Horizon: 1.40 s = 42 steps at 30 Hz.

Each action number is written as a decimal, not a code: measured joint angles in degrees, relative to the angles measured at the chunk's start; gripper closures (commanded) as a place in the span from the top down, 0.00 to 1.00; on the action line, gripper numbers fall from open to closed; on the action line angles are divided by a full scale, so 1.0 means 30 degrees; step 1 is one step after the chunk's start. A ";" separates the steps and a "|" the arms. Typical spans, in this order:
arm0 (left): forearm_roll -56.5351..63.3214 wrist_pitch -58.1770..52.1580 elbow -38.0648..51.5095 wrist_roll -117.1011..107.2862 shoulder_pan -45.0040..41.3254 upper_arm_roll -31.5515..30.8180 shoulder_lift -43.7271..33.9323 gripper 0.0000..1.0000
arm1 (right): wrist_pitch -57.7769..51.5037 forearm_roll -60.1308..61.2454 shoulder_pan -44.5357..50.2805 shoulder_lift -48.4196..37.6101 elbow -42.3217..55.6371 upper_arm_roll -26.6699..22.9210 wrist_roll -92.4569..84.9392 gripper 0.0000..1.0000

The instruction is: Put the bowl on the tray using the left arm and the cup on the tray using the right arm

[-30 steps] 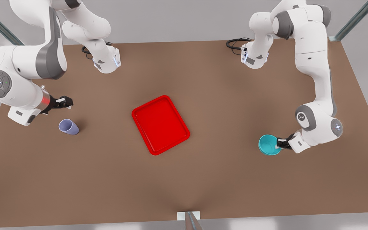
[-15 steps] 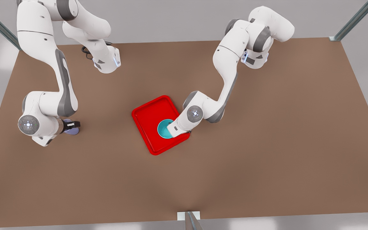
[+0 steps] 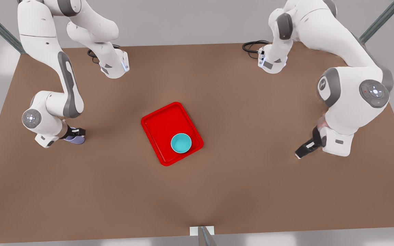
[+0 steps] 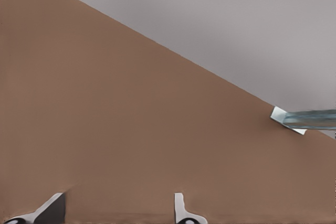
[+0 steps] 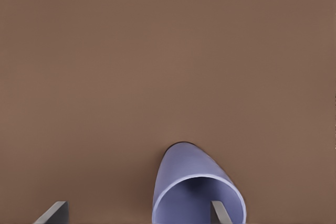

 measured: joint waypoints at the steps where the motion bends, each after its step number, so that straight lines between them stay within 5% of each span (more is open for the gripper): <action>1: 0.1608 -0.0493 -0.1679 0.0355 0.2532 -0.4340 -0.1858 1.00 | 0.0279 0.0026 0.0034 -0.0005 -0.0108 -0.0104 -0.0032 1.00; 3: 0.4125 -0.0621 -0.5028 0.0994 0.5508 -0.9115 -0.4779 1.00 | 0.0697 0.0060 0.0067 0.0008 -0.0505 -0.0365 -0.0086 1.00; 5: 0.5572 -0.0611 -0.6347 0.1558 0.6174 -1.0545 -0.5631 1.00 | 0.0976 0.0078 0.0082 0.0016 -0.0978 -0.0443 -0.0122 1.00; 22: 0.6336 -0.1851 -0.6780 0.4515 0.6301 -1.1014 -0.4348 1.00 | 0.0993 0.0109 0.0452 0.1580 -0.1305 -0.0794 -0.0237 1.00; 25: 0.6323 -0.1901 -0.6771 0.4812 0.6312 -1.1013 -0.4348 1.00 | 0.0854 0.0108 0.0468 0.1597 -0.1166 -0.0855 -0.0339 0.52; 30: 0.6324 -0.1961 -0.6403 0.5221 0.6381 -1.0940 -0.4375 1.00 | 0.0527 0.0099 0.0478 0.1600 -0.0978 -0.1043 -0.0609 0.23; 37: 0.6320 -0.1999 -0.6243 0.5636 0.6384 -1.0925 -0.4406 1.00 | -0.0727 0.0162 0.1282 0.1573 0.0521 -0.1134 -0.1073 0.21; 42: 0.6319 -0.2004 -0.6241 0.5870 0.6381 -1.0925 -0.4407 1.00 | -0.3527 0.0567 0.5659 0.1062 0.3978 -0.1107 -0.1302 0.21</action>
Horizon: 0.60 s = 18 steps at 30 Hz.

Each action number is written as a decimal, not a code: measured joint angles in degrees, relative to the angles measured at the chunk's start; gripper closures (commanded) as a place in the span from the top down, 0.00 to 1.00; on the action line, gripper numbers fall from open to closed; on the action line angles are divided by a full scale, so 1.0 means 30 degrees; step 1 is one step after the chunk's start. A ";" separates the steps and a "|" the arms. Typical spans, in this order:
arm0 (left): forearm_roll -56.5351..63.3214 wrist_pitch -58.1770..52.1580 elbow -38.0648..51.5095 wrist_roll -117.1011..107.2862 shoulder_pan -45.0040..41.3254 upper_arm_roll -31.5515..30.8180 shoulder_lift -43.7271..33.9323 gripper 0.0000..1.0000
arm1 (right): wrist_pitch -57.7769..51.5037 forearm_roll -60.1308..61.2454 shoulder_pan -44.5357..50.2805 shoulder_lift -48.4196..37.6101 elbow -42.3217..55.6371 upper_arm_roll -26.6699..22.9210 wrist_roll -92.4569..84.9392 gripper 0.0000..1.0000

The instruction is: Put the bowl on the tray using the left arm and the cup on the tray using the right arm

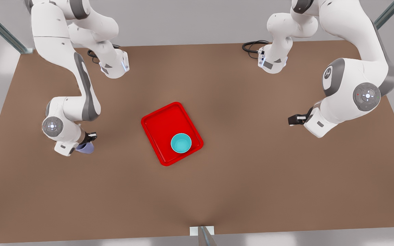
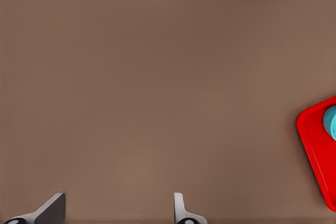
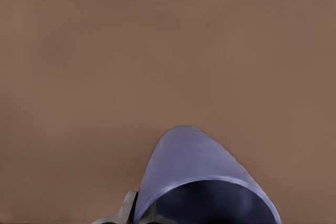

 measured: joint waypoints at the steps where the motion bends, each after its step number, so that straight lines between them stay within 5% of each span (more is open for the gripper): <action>1: 0.0004 -0.0001 0.0000 0.0056 0.0014 0.0011 0.0000 1.00 | -0.0643 0.0137 0.1355 -0.0057 0.0685 -0.0024 -0.0034 0.21; 9: -0.0018 0.0009 0.0000 0.0402 0.0307 0.0030 0.0029 1.00 | -0.3775 0.0762 1.0064 -0.0138 0.1508 0.1011 -0.0234 0.21; 18: -0.0028 -0.0002 0.0000 0.0643 0.0262 0.0029 0.0025 1.00 | -0.0963 0.1364 1.2169 0.2236 0.0423 0.1203 -0.0294 0.21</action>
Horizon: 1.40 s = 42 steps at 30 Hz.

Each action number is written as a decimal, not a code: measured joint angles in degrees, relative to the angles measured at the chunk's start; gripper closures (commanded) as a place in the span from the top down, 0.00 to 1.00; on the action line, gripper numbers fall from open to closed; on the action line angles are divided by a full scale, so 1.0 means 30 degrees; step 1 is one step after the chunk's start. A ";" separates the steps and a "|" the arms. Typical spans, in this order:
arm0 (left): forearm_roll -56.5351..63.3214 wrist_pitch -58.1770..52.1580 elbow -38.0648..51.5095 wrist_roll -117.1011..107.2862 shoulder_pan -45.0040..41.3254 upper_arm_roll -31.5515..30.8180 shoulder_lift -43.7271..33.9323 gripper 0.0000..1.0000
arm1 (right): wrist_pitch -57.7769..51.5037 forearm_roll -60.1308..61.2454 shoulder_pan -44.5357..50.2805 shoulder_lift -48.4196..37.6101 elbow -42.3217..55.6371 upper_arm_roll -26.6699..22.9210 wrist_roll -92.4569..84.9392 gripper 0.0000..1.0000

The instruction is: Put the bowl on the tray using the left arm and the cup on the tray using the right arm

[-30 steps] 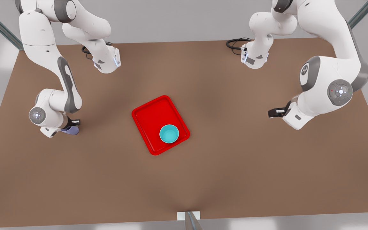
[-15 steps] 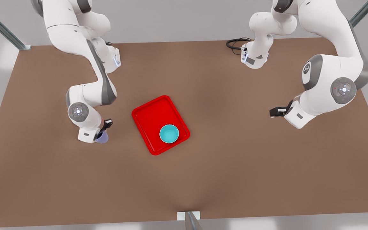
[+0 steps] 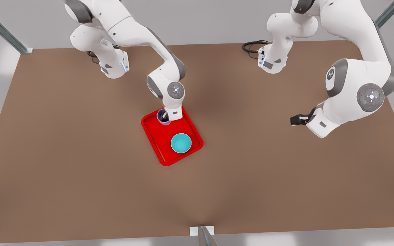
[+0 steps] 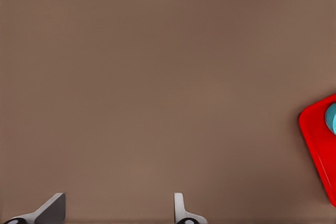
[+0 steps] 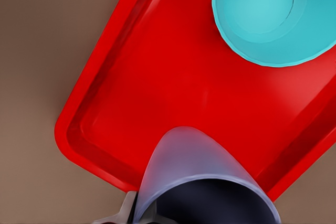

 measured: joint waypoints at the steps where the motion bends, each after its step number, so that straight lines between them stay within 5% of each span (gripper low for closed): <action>1: -0.0002 0.0000 0.0000 0.0022 0.0006 0.0000 0.0002 1.00 | 0.0532 0.0014 0.0013 0.0365 0.0001 0.0000 -0.0007 0.21; 6: -0.0004 -0.0066 0.0000 0.0110 0.0034 0.0000 -0.0018 1.00 | 0.2478 0.0050 0.0031 0.1258 0.0008 -0.0001 -0.0031 0.24; 8: 0.0015 -0.0288 0.0000 0.0144 -0.0021 -0.0046 -0.0021 1.00 | 0.2926 -0.0037 0.0072 0.1357 0.0025 -0.0001 0.0058 0.45; 10: 0.0023 -0.0520 0.0239 0.0173 -0.0117 -0.0094 -0.0021 1.00 | 0.3265 -0.0219 0.0108 0.1530 0.0115 0.0000 0.0242 1.00; 23: 0.0031 -0.1074 0.0527 0.0269 -0.0167 -0.0117 -0.0025 1.00 | 0.2725 -0.0118 -0.0103 0.0748 0.0596 -0.0008 0.0837 1.00; 27: 0.0024 -0.1241 0.0682 0.0281 -0.0197 -0.0130 -0.0024 1.00 | 0.0971 0.0039 -0.1020 0.0394 0.2985 -0.0024 0.0728 1.00; 30: 0.0015 -0.1386 0.0884 0.0306 -0.0151 -0.0132 -0.0020 1.00 | -0.1718 0.0087 -0.3349 0.0319 0.5498 -0.0176 0.0677 1.00; 33: 0.0026 -0.1585 0.1159 0.0306 -0.0165 -0.0144 0.0000 1.00 | -0.5356 -0.0586 -0.6424 0.0164 0.7666 -0.3068 0.0622 1.00; 35: 0.0037 -0.1669 0.1190 0.0303 -0.0167 -0.0146 0.0022 1.00 | -0.7298 -0.1730 -0.8560 0.0232 1.0441 -0.3581 0.0562 1.00; 42: 0.0069 -0.1822 0.1201 0.0292 -0.0214 -0.0146 0.0023 1.00 | -1.2543 -0.2526 -1.3739 -0.2991 1.1329 -0.0462 0.0566 1.00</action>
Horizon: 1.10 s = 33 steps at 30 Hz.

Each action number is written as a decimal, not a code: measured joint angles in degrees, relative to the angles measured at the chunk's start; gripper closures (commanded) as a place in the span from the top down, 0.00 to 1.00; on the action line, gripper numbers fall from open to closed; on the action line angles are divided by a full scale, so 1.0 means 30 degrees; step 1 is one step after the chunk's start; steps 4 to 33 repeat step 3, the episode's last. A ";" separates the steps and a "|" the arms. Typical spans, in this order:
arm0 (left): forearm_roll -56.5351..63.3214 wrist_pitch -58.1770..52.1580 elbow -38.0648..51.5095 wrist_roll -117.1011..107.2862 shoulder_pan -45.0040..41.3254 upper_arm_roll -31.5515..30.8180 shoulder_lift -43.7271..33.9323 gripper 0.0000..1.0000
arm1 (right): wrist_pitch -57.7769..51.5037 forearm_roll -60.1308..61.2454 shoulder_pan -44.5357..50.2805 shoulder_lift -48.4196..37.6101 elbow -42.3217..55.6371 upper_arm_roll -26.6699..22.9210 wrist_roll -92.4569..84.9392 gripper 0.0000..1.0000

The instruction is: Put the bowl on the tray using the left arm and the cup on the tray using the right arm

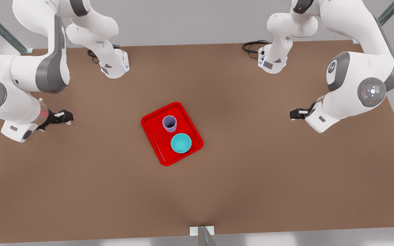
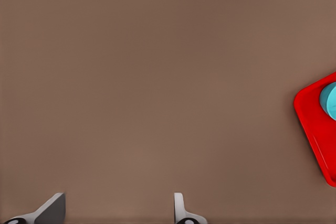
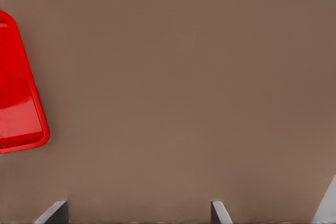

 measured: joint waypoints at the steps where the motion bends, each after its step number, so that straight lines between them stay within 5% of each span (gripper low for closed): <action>1: -0.0004 -0.0013 0.0000 -0.0002 -0.0009 0.0000 -0.0006 1.00 | -0.0405 0.0005 -0.0219 -0.0158 -0.0156 0.0154 0.0030 1.00; 33: -0.0009 -0.0034 0.0001 -0.0006 -0.0012 0.0000 -0.0010 1.00 | -0.1038 0.0011 -0.0418 -0.0272 -0.0325 0.0277 0.0084 1.00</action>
